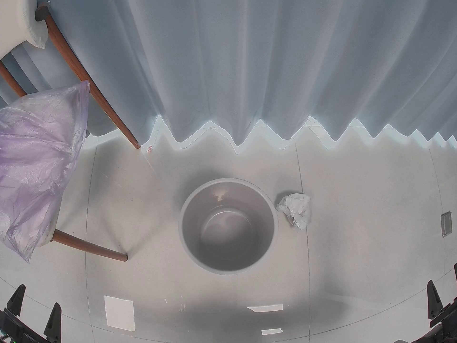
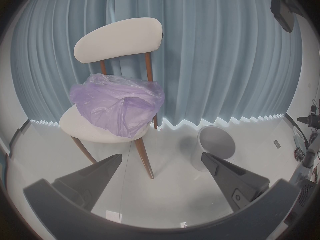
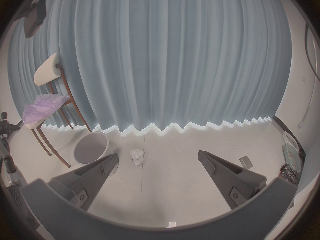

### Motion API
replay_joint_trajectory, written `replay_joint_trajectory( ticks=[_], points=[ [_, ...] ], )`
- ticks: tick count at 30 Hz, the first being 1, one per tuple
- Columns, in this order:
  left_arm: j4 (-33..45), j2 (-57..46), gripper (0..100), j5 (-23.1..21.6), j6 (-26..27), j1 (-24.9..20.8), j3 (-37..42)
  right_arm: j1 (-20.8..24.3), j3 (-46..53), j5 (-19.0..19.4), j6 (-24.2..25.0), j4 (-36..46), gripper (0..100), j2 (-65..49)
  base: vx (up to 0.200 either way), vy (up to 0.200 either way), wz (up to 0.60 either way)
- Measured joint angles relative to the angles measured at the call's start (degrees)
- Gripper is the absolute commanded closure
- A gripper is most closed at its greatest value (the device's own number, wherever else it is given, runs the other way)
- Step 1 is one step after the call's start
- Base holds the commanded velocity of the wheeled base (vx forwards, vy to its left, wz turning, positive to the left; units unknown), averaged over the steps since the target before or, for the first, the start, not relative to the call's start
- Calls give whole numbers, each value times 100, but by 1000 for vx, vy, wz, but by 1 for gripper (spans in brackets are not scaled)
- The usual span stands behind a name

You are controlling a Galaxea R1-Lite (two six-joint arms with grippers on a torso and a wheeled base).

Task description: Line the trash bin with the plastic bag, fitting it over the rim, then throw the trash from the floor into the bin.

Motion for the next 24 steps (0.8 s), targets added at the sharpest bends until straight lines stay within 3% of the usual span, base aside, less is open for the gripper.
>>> replay_joint_trajectory(
  ticks=[24],
  points=[
    [-95,0,0,108,43,9,0,-2,0,0,-2,0,0,0,0,0,0]
  ],
)
